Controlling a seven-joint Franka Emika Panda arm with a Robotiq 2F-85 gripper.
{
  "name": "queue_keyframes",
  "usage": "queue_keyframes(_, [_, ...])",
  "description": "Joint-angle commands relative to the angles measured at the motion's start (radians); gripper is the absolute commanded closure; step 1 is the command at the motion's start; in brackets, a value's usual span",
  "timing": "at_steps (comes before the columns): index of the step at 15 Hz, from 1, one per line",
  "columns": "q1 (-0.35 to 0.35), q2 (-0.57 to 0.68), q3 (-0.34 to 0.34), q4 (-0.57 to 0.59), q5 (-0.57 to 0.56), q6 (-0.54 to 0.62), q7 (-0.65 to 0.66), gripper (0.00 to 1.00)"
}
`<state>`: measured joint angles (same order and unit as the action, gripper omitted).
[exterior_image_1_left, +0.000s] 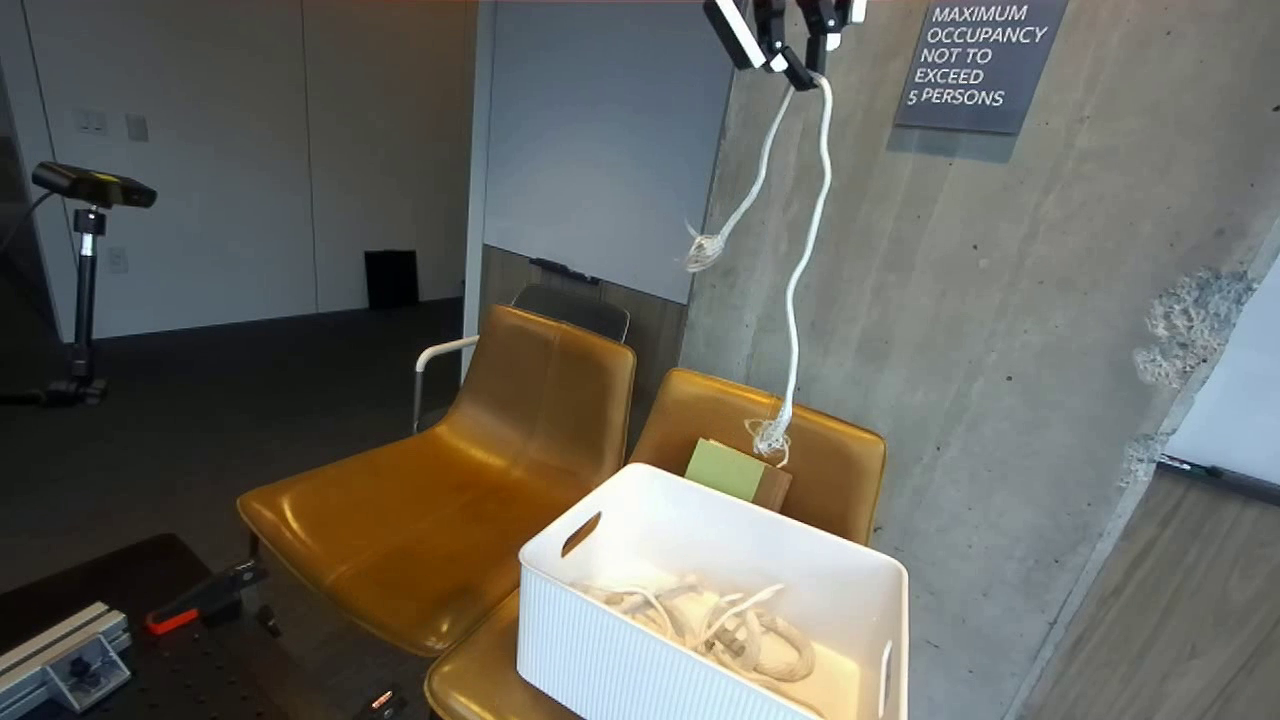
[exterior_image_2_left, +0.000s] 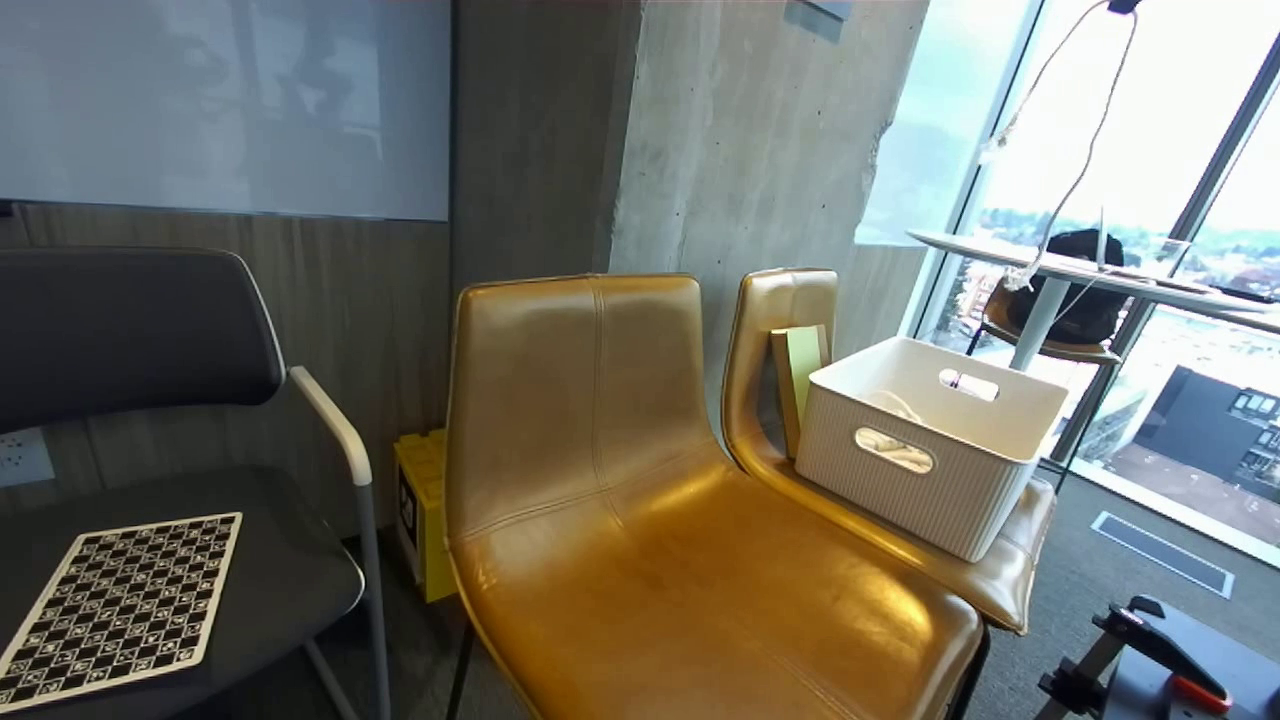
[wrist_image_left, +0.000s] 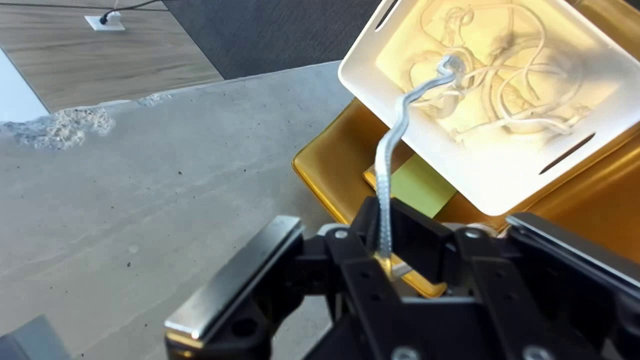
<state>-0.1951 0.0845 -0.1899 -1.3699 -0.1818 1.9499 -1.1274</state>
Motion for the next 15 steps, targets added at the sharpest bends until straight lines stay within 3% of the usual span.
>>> queue_keyframes(1, [-0.080,0.159,-0.026,0.212,0.131,-0.117,-0.151,0.98])
queue_keyframes(4, [-0.119,0.210,-0.004,0.218,0.183,-0.156,-0.190,0.98])
queue_keyframes(7, [-0.096,0.225,-0.004,0.120,0.168,-0.130,-0.178,0.98])
queue_keyframes(12, [-0.068,0.227,-0.010,-0.086,0.135,0.016,-0.144,0.98])
queue_keyframes(15, [-0.076,0.222,0.007,-0.153,0.125,0.130,-0.106,0.98])
